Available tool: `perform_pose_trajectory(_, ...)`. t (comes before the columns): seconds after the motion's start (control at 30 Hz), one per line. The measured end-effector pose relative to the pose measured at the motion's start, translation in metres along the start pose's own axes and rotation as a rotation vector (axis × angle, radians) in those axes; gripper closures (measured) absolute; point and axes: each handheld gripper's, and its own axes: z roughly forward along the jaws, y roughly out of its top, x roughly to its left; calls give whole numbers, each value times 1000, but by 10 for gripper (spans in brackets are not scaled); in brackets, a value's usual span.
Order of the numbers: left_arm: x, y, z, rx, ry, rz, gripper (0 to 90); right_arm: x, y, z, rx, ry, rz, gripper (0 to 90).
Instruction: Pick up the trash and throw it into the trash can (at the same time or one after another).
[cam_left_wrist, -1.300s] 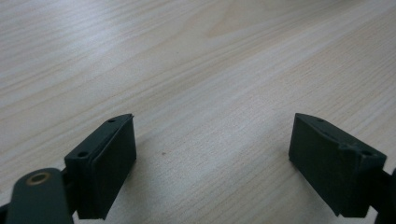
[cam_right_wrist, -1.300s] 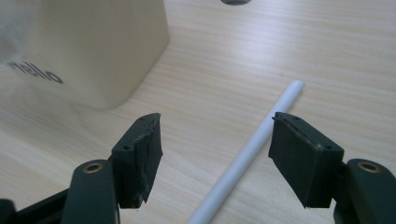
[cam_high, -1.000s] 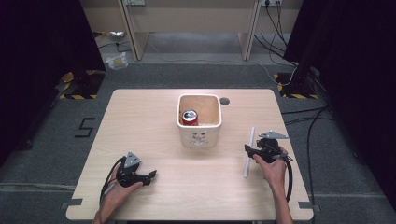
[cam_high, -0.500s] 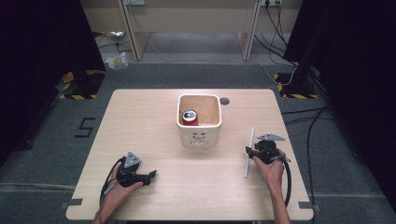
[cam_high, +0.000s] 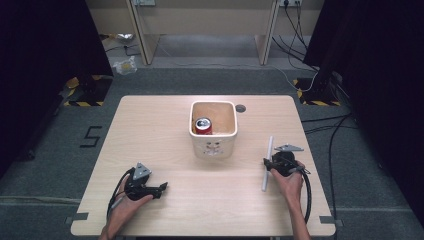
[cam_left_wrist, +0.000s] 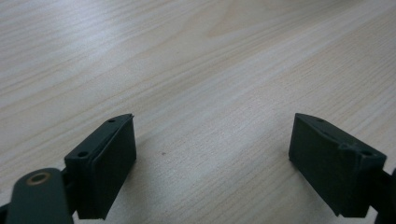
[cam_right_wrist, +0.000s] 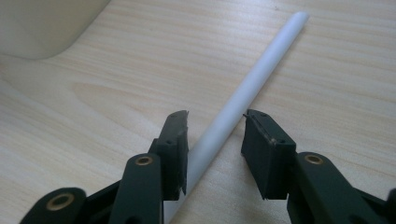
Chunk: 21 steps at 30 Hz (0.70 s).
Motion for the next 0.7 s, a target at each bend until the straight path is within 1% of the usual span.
perform_pose_trajectory(0.3,0,0,0,-2,1,0,141,-5,-2,-2,2,-17,-24,708)
perform_pose_trajectory(0.47,0,0,0,-1,0,0,141,-8,-2,-2,-3,-8,-34,777)
perform_pose_trajectory(0.53,0,0,0,-1,1,0,141,-10,-3,-2,-6,1,-29,788)
perform_pose_trajectory(0.7,0,0,0,0,0,0,141,-11,-3,-3,-6,6,-26,792)
